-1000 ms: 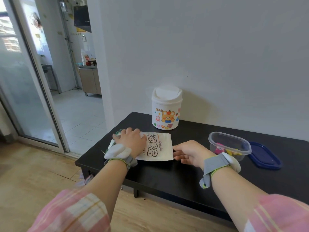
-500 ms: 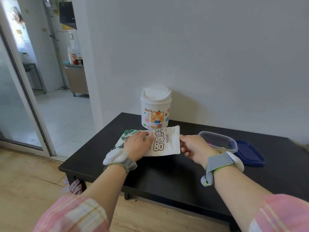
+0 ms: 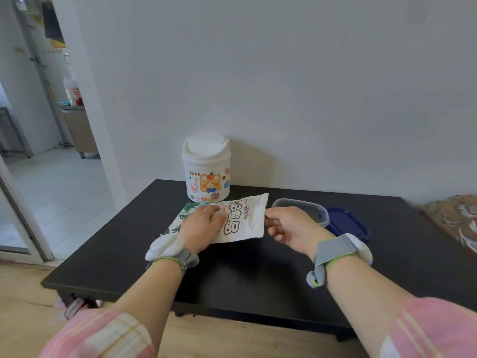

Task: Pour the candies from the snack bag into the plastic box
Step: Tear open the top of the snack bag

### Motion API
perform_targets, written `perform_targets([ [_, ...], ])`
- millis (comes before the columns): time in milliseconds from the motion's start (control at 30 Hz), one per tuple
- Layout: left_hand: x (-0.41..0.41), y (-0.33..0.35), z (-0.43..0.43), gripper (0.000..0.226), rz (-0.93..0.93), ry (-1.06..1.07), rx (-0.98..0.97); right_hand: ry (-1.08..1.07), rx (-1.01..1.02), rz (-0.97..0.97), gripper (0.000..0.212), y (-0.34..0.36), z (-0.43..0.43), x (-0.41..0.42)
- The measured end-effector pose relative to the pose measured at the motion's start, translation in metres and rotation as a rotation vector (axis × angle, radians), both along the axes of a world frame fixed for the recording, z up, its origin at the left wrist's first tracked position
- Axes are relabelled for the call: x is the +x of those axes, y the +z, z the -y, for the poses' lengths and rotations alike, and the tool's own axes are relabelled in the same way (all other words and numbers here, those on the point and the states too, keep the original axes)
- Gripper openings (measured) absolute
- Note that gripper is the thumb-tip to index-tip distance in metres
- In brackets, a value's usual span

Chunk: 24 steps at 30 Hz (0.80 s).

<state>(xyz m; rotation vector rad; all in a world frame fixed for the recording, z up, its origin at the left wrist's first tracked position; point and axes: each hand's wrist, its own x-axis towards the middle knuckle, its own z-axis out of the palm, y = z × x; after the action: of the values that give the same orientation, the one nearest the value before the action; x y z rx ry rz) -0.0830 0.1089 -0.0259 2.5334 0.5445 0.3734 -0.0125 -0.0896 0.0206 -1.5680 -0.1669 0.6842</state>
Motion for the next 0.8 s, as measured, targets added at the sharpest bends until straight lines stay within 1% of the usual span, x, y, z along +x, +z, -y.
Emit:
perform_targets([
  [200,0.001,0.001,0.004,0.048,-0.014,-0.01,0.014,0.02,-0.027,0.045,0.01,-0.001,0.004,-0.001],
  [333,-0.001,0.002,0.004,0.046,0.002,0.025,0.068,0.077,-0.113,0.082,0.01,-0.001,0.007,-0.001],
  [400,-0.003,0.007,0.007,0.036,0.069,0.036,0.078,0.078,-0.163,0.108,0.014,-0.001,0.004,-0.001],
  [467,-0.006,0.015,0.012,0.017,0.161,0.035,0.062,0.076,-0.187,0.113,0.014,-0.002,0.0,-0.003],
  [500,-0.008,0.02,0.015,0.016,0.184,0.028,0.038,0.078,-0.195,0.115,0.013,-0.002,-0.003,-0.004],
  [567,-0.01,0.03,0.021,0.027,0.169,-0.021,-0.026,0.071,-0.218,0.124,0.011,-0.002,-0.008,-0.006],
  [667,-0.011,0.041,0.03,0.037,0.067,-0.156,-0.084,0.048,-0.248,0.133,0.013,-0.003,-0.011,-0.009],
  [800,-0.011,0.043,0.036,0.042,-0.047,-0.203,0.007,0.024,-0.263,0.111,0.018,-0.002,-0.01,-0.01],
])
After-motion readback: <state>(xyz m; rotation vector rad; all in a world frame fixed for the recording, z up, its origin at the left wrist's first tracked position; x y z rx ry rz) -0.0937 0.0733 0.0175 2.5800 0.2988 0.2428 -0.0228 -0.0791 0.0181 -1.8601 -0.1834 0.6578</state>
